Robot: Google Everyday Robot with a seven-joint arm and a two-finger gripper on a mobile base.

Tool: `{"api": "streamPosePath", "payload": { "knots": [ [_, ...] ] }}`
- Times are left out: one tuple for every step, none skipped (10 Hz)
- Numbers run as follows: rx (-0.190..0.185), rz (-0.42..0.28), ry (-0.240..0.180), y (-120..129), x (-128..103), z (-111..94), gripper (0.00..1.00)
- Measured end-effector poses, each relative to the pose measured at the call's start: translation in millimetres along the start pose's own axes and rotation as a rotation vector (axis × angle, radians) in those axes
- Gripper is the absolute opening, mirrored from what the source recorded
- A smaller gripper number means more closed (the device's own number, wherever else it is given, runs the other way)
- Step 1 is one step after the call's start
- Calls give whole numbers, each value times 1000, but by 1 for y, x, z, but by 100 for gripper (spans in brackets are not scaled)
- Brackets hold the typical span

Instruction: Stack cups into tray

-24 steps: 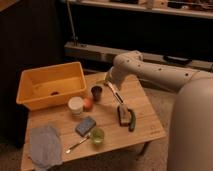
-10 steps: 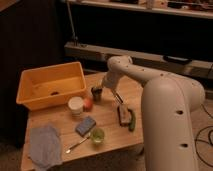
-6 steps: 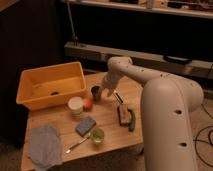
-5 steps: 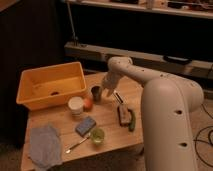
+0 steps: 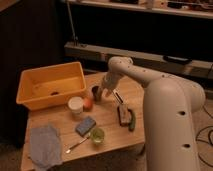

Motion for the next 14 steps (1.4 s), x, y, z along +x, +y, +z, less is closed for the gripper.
{"api": "streamPosePath", "payload": {
  "knots": [
    [0, -6, 0, 4, -1, 1, 48],
    [4, -9, 3, 7, -1, 3, 48],
    [13, -3, 6, 9, -3, 7, 48],
    [23, 6, 8, 8, -6, 10, 48],
    [35, 19, 14, 6, -9, 15, 46],
    [49, 34, 23, 4, -13, 22, 38],
    [58, 43, 28, 2, -15, 27, 31],
    [74, 60, 42, -4, -18, 35, 21],
    [69, 80, 47, -8, -22, 36, 18],
    [60, 86, 51, -11, -24, 34, 18],
    [45, 82, 48, -15, -24, 26, 18],
    [24, 72, 35, -19, -25, 10, 18],
    [13, 59, 24, -21, -23, -5, 18],
    [1, 44, 6, -26, -21, -29, 18]
  ]
}}
